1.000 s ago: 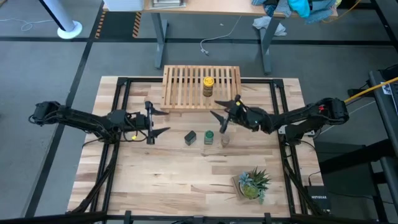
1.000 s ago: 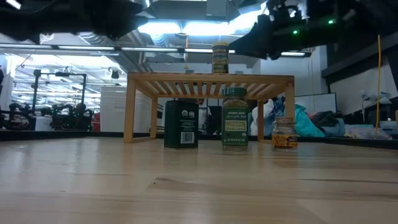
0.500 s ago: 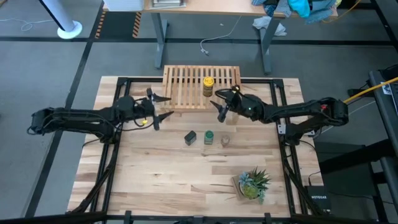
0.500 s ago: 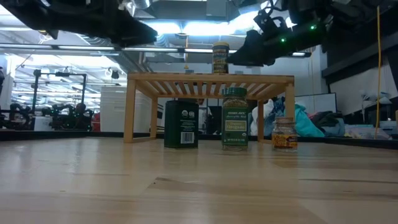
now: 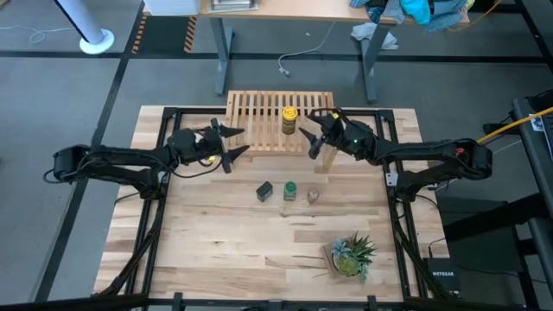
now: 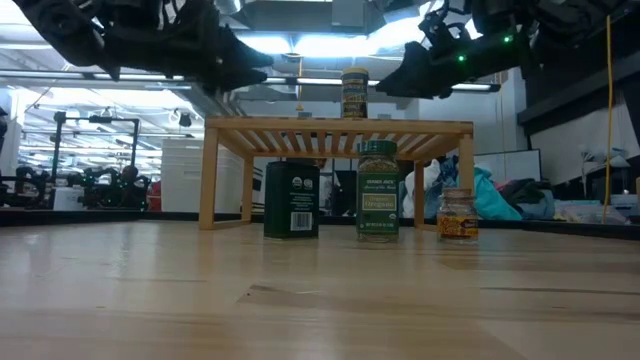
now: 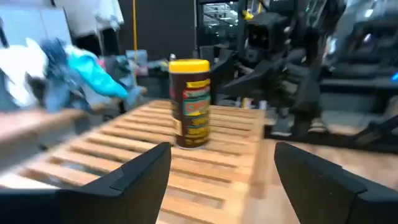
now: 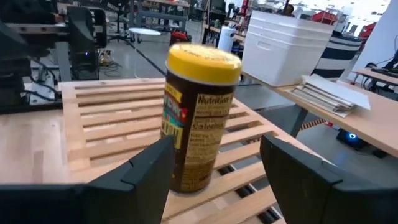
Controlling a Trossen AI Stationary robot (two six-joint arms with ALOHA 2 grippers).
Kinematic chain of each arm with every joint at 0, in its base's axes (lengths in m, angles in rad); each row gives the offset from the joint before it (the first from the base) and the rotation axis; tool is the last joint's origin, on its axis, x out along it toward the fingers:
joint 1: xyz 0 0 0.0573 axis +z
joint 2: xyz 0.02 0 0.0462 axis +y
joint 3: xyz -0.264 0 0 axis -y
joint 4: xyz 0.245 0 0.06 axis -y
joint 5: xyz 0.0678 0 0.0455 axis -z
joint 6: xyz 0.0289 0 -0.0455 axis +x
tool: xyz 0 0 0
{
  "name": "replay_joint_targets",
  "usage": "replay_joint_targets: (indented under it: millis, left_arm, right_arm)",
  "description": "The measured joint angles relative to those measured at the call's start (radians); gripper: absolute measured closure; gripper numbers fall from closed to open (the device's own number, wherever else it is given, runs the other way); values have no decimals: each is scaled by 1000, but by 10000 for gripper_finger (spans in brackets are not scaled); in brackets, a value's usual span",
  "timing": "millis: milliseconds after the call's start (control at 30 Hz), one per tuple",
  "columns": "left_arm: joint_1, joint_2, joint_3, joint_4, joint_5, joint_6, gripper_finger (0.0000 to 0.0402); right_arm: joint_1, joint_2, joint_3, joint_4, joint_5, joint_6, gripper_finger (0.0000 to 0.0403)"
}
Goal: Shelf spices
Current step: Remove the yellow seasoning from the shelf
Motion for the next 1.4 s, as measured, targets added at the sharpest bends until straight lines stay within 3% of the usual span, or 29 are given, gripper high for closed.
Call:
replay_joint_targets:
  millis: [167, 267, 467, 633, 767, 1100, 1300, 1400]
  left_arm:
    - [-42, 0, 0, 15, -1, -220, 123]
    - [-55, 0, 0, 14, -2, -271, 123]
    - [-46, 0, 7, 27, -66, -172, 123]
    - [8, 18, 87, -27, -64, -80, 123]
    - [57, 93, 189, -110, 9, -18, 123]
    - [132, 367, 371, -150, 163, 90, 123]
    - [179, 439, 425, -149, 231, 97, 123]
    - [198, 454, 453, -148, 276, 90, 123]
  right_arm:
    - [-30, -2, 0, -38, -35, 0, 160]
    - [-33, -2, 0, -48, -46, 0, 160]
    - [-32, -2, 0, -46, -64, -31, 160]
    - [-32, -2, 0, -45, -94, -56, 160]
    - [-39, -2, 0, -43, -163, -52, 160]
    - [-39, -2, 0, -22, -169, -50, 160]
    - [-47, -2, 0, -22, -176, -49, 160]
    - [-79, -2, 0, -21, -241, -18, 160]
